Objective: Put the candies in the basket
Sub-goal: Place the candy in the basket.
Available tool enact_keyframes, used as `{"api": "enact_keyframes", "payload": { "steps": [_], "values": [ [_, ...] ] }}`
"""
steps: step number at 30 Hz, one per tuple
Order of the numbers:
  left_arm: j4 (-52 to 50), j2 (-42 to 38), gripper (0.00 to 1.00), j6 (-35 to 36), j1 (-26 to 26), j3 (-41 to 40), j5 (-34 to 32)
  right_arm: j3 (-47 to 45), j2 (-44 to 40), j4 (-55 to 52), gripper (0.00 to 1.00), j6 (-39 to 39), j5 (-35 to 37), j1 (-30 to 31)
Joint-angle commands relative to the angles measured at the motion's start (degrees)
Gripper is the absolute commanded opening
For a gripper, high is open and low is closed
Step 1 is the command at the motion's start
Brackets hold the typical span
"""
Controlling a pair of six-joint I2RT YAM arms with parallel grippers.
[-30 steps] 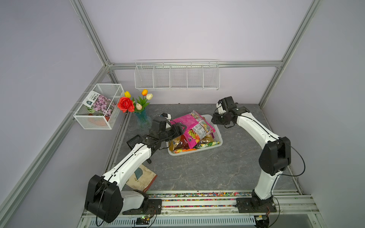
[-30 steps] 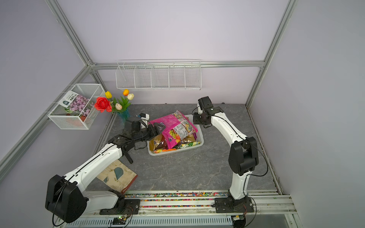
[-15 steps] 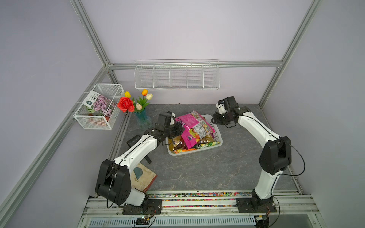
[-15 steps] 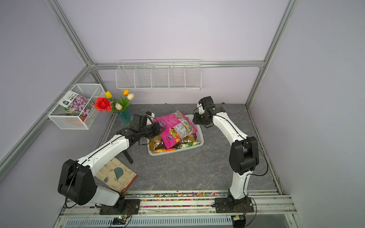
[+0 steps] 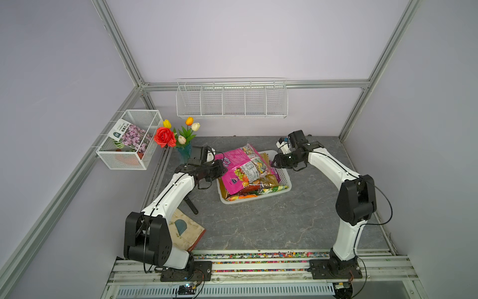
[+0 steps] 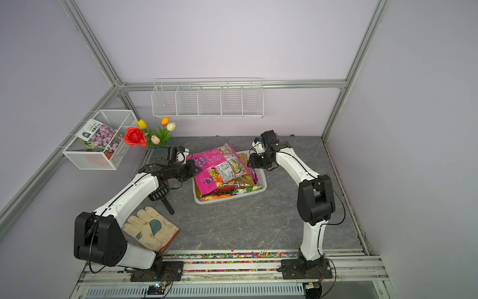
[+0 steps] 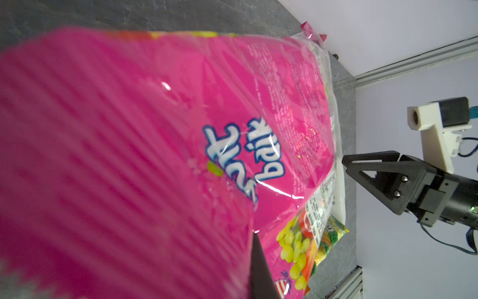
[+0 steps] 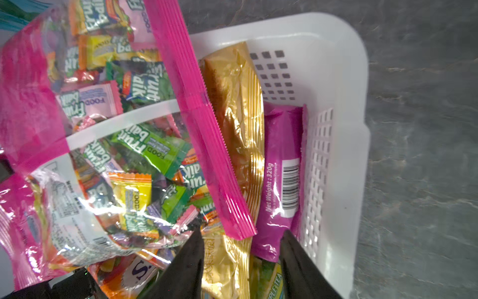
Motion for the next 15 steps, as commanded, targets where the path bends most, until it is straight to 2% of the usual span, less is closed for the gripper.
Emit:
{"api": "enact_keyframes", "payload": {
  "steps": [1,8,15],
  "values": [
    [-3.4,2.5,0.00,5.3,0.7,2.1,-0.9,-0.4,1.4,0.1,0.51,-0.6,-6.4,-0.2],
    [-4.4,3.6,0.00,8.0,0.8,1.2,-5.3,-0.6,3.7,-1.0,0.49,1.3,-11.8,-0.4],
    [-3.9,3.7,0.00,10.2,0.8,0.1,-5.9,-5.1,3.0,6.2,0.46,6.3,-18.6,-2.8]
  ]
}}
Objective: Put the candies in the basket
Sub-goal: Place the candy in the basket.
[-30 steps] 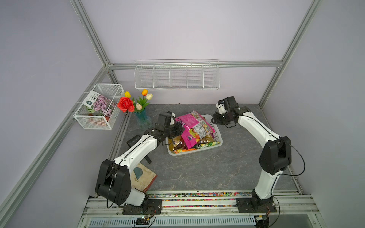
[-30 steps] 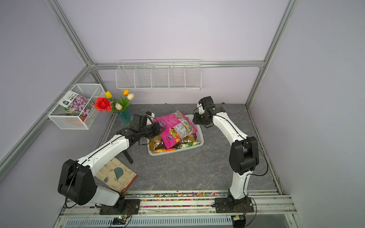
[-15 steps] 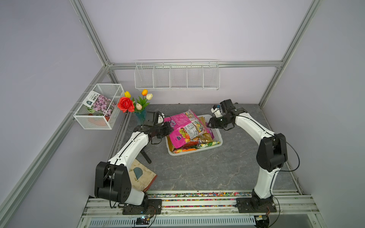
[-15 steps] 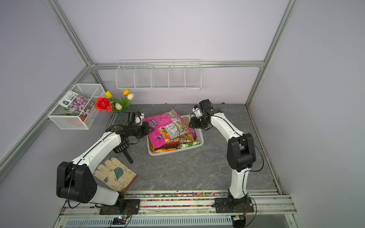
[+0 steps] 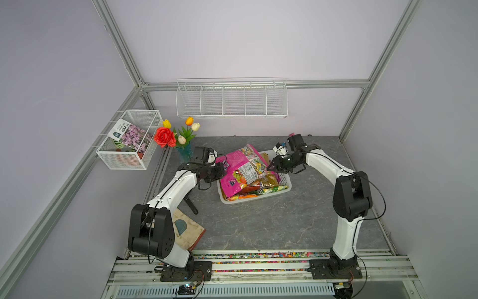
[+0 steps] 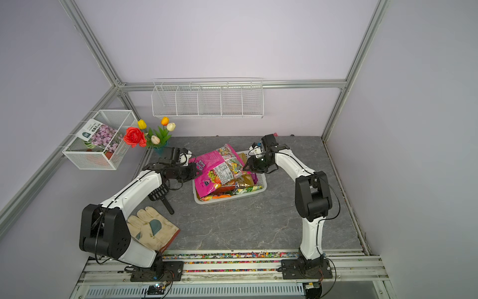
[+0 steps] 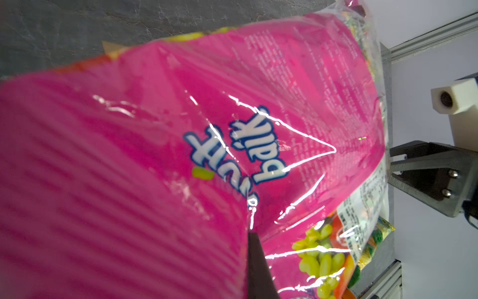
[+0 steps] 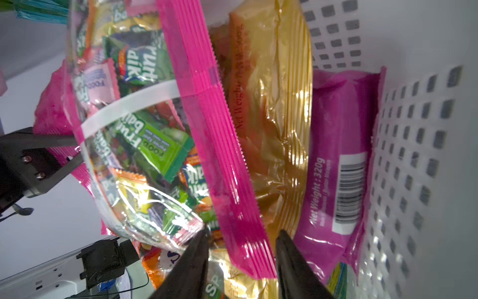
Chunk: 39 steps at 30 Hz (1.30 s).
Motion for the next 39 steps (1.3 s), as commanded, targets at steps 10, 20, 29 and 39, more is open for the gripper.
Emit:
{"api": "enact_keyframes", "payload": {
  "steps": [10,20,29,39],
  "values": [
    [-0.7,0.6,0.00,3.5,0.6,-1.7,-4.1,-9.0,0.3,17.4,0.45,11.3,-16.4,-3.5],
    [-0.1,0.7,0.00,3.8,0.6,-1.8,-3.6,-11.2,1.4,26.0,0.26,16.9,-21.4,-3.5],
    [0.7,0.1,0.00,4.2,0.4,-1.6,-2.1,-11.6,0.5,26.2,0.00,16.8,-22.0,-3.6],
    [1.2,2.5,0.00,5.5,-3.4,3.8,-1.0,-15.8,-8.3,20.1,0.00,12.3,-13.1,-5.9]
  ]
}}
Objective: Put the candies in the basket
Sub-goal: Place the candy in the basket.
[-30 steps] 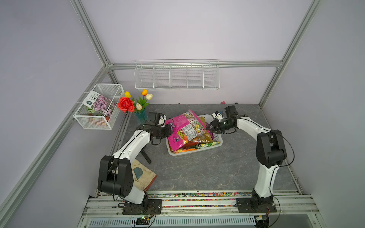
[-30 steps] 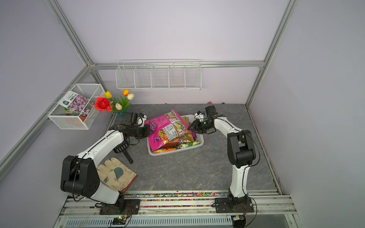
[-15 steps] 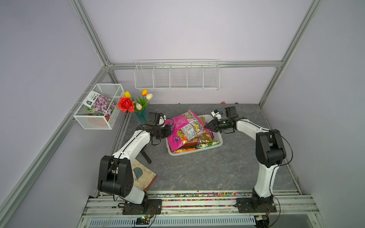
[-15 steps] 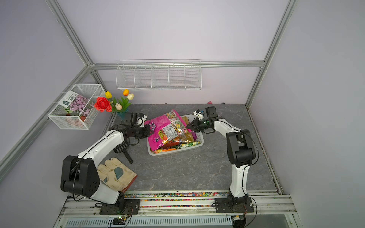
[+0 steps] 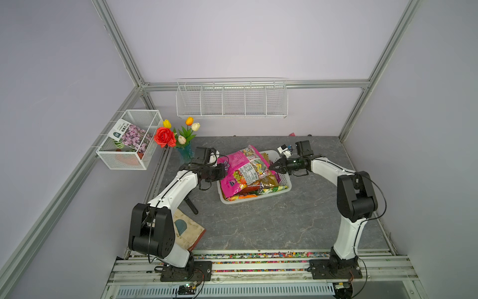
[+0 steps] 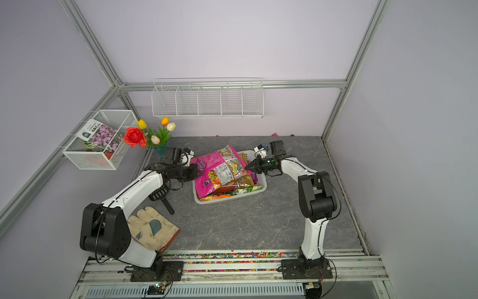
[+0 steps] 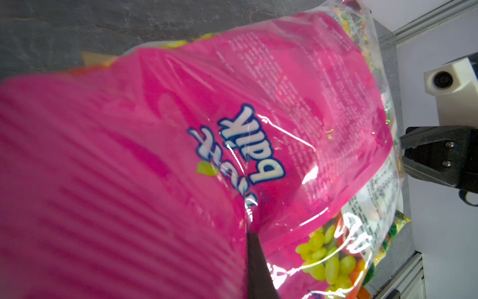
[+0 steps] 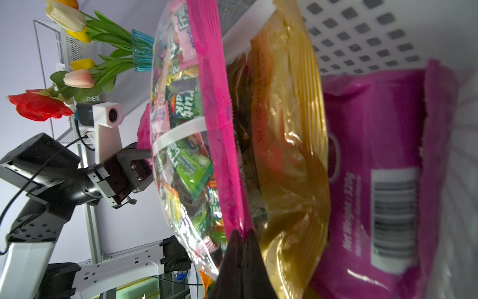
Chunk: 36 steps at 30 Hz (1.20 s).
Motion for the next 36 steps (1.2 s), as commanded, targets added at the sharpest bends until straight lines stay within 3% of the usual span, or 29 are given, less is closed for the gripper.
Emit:
{"api": "enact_keyframes", "payload": {
  "steps": [1,14,17,23,28,29,33,36],
  "values": [
    [0.1,2.6,0.00,1.7,-2.3,4.6,-1.2,-3.0,-6.4,-2.9,0.00,-2.6,4.7,-2.0],
    [-1.1,15.3,0.00,0.2,-5.2,15.6,-12.0,-14.4,-16.3,-2.6,0.00,-3.7,18.4,-4.9],
    [-0.4,16.7,0.03,-0.2,-5.3,16.4,-13.7,-17.3,-20.9,-2.1,0.00,-4.8,24.5,-5.0],
    [-1.5,18.6,0.01,-0.1,-5.2,18.0,-14.4,-17.4,-21.8,-4.8,0.00,-7.6,28.0,-4.9],
    [-2.4,16.7,0.13,-1.0,-5.3,15.9,-15.4,-15.9,-19.2,-6.0,0.00,-8.4,28.8,-4.9],
    [-2.6,16.1,0.20,-1.1,-5.3,15.4,-15.8,-15.6,-18.6,-6.5,0.01,-8.4,28.7,-4.9],
    [-4.1,12.9,0.36,-1.9,-5.2,14.6,-17.7,-15.3,-18.9,-7.8,0.16,-8.7,31.0,-4.8],
    [-3.6,9.9,0.37,-2.0,-5.2,13.0,-17.2,-14.6,-20.5,-9.2,0.29,-9.5,33.8,-4.7]
  ]
}}
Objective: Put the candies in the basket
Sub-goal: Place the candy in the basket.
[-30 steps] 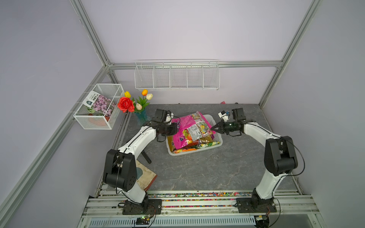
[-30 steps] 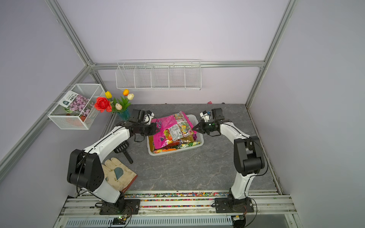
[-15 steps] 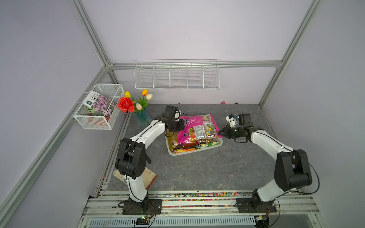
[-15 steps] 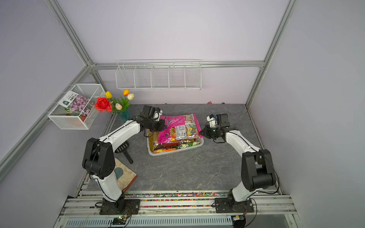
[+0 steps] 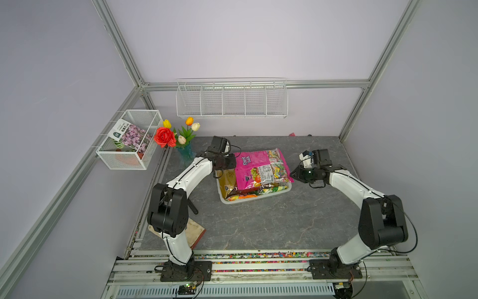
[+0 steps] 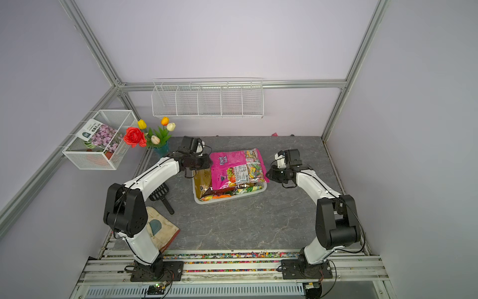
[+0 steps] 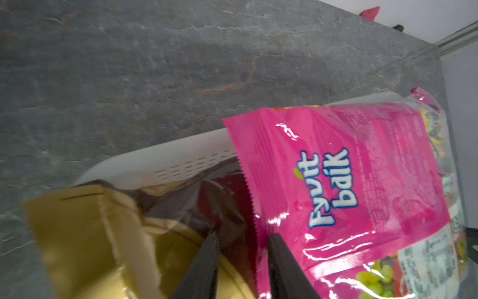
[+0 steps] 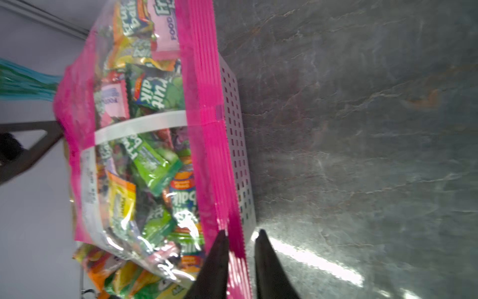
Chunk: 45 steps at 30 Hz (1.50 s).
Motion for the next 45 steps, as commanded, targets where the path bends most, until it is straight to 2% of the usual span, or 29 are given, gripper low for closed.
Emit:
{"api": "enact_keyframes", "payload": {
  "steps": [1,7,12,15,17,21,23,25,34,38,40,45],
  "values": [
    [-2.2,-3.7,0.37,-0.6,0.3,-2.4,-3.4,1.8,-1.7,-4.0,0.31,-1.9,5.5,-0.1],
    [-2.8,-9.1,0.37,-1.2,0.4,-5.5,-3.3,5.9,-3.6,-8.2,0.35,-3.5,8.9,1.1],
    [-2.0,-15.1,0.45,-3.2,0.4,-11.2,-4.5,10.2,-4.4,-9.3,0.38,-5.4,7.0,3.7],
    [-1.7,-17.5,0.49,-4.7,0.5,-14.1,-5.4,12.7,-2.3,-9.3,0.40,-5.7,7.7,5.1],
    [-1.8,-18.8,0.50,-6.1,0.6,-15.5,-6.8,14.4,0.0,-8.2,0.41,-6.3,5.1,5.9],
    [-1.2,-21.0,0.53,-7.3,1.6,-17.7,-8.0,17.3,4.8,-4.8,0.50,-4.7,3.2,7.0],
    [-0.9,-21.6,0.54,-7.6,2.1,-18.2,-7.9,17.6,6.6,-1.8,0.59,-3.4,2.6,7.0],
    [-0.8,-22.1,0.56,-7.8,2.4,-18.6,-8.1,19.0,8.9,-1.0,0.62,-2.8,2.6,7.1],
    [0.2,-22.2,0.60,-8.8,3.8,-20.8,-8.9,23.7,15.2,-2.6,0.62,-3.7,3.1,11.7],
    [0.6,-21.9,0.60,-8.6,4.1,-21.0,-8.8,24.2,16.7,-2.3,0.61,-3.3,1.2,13.8],
    [0.7,-21.8,0.60,-8.3,4.3,-21.0,-8.4,24.4,16.7,-3.2,0.61,-3.2,3.0,14.6],
    [1.1,-21.3,0.60,-7.7,4.4,-21.2,-7.3,22.9,16.9,-2.4,0.60,-2.9,1.5,14.4]
  ]
}}
